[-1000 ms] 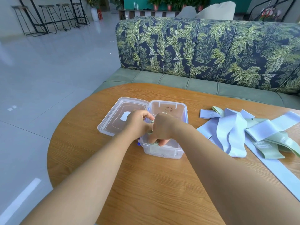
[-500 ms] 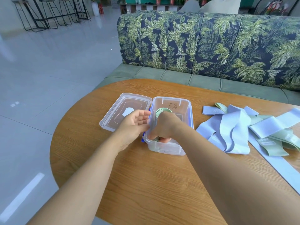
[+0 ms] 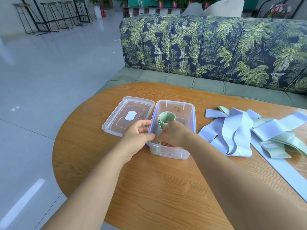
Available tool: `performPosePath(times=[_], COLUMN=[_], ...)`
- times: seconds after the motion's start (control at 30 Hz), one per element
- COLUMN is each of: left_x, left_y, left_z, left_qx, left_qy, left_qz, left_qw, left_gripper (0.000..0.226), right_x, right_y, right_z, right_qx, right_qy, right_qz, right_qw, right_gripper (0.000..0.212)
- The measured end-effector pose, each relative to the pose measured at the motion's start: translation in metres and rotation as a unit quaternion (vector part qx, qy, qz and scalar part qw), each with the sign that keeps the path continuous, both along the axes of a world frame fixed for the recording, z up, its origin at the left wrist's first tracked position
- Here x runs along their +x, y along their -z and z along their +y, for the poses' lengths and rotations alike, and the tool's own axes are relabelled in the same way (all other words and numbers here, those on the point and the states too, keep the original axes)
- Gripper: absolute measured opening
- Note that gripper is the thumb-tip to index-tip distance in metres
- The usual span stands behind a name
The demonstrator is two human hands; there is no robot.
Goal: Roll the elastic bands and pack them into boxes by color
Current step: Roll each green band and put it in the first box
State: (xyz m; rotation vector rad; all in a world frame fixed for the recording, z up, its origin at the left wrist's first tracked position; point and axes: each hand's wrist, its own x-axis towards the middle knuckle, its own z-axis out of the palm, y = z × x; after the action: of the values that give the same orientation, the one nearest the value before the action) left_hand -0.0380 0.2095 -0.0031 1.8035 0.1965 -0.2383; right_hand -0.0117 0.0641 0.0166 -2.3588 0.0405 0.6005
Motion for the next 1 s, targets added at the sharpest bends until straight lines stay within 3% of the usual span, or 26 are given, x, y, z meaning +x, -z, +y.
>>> performPosePath(times=[0.17,0.3,0.43,0.73,1.0], left_x=[-0.001,0.000,0.003,0.007,0.007], left_y=[0.000,0.001,0.001,0.000,-0.004], left_z=[-0.007,-0.013,-0.016,-0.017,-0.020], left_qx=[-0.014,0.001,0.025,0.010,0.004], left_qy=[-0.019,-0.049,-0.073,-0.081,-0.092], left_qz=[0.019,0.011,0.017,0.045,0.065], left_qw=[1.000,0.999,0.997,0.996,0.994], left_gripper=[0.058,0.056,0.053,0.054,0.052], right_x=[-0.005,-0.006,-0.006,-0.006,-0.006], right_y=[-0.001,0.004,0.008,0.012,0.012], right_z=[-0.011,-0.015,-0.015,-0.017,-0.019], right_qx=[0.087,0.098,0.113,0.129,0.118], right_qy=[0.019,0.020,0.018,-0.023,-0.066], right_qz=[0.028,0.014,0.011,0.003,-0.003], right_qw=[0.996,0.995,0.993,0.991,0.991], right_gripper=[0.024,0.004,0.004,0.048,0.023])
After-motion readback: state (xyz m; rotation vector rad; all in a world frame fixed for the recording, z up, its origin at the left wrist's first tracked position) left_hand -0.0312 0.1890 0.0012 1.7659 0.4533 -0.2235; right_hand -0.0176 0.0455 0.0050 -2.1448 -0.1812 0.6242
